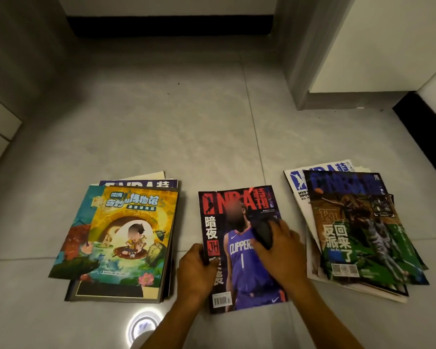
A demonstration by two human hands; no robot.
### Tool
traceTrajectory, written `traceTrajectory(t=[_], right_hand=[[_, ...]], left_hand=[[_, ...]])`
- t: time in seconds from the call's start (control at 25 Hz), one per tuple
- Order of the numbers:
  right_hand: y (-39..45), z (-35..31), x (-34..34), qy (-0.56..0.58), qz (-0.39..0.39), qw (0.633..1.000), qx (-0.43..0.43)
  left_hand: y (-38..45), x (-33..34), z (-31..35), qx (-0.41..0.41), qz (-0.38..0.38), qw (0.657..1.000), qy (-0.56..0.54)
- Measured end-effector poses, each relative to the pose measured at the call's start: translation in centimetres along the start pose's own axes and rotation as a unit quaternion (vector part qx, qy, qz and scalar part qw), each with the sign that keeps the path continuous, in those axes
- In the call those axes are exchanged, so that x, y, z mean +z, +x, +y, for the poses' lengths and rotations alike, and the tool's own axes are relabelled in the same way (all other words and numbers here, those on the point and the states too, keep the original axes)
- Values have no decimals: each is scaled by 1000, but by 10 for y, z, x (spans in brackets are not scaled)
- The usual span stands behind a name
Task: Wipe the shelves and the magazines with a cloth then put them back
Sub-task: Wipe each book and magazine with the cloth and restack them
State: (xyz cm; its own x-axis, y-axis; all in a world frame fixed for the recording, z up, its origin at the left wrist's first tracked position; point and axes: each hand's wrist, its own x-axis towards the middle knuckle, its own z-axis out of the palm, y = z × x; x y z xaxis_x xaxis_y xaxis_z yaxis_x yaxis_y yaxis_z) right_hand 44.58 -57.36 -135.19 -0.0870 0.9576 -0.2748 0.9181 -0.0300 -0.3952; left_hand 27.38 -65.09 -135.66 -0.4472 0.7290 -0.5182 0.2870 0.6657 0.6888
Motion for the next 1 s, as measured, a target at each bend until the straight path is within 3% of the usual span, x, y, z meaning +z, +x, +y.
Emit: traceTrajectory(t=[0.08, 0.2, 0.28, 0.32, 0.44, 0.48, 0.52, 0.64, 0.8, 0.88, 1.0], right_hand=[[-27, -3, 42, -92, 0, 995, -32], [-64, -6, 68, -117, -1, 972, -204], [-37, 16, 59, -170, 36, 947, -271], [-15, 28, 50, -169, 58, 952, -248], [22, 30, 33, -84, 128, 987, -44], [18, 15, 39, -66, 135, 988, -25], [9, -3, 50, -74, 130, 987, -52], [-12, -28, 71, -108, 86, 960, -242], [13, 29, 46, -183, 50, 920, -344], [33, 48, 33, -169, 77, 944, -273], [48, 8, 40, -115, 141, 982, -57]], left_hand=[[3, -4, -3, 23, 16, 999, 33], [15, -8, -5, 20, 27, 999, 5], [22, -9, -7, 16, 3, 1000, 13], [24, -9, -7, 16, -8, 999, 27], [27, -7, -7, 24, -8, 998, 65], [26, -6, -6, 23, -7, 997, 73], [25, -6, -6, 23, -5, 997, 78], [26, -6, -7, 28, 3, 996, 82], [28, -6, -10, 32, -12, 997, 65], [27, -7, -10, 35, -14, 997, 61], [26, -6, -10, 34, -12, 998, 59]])
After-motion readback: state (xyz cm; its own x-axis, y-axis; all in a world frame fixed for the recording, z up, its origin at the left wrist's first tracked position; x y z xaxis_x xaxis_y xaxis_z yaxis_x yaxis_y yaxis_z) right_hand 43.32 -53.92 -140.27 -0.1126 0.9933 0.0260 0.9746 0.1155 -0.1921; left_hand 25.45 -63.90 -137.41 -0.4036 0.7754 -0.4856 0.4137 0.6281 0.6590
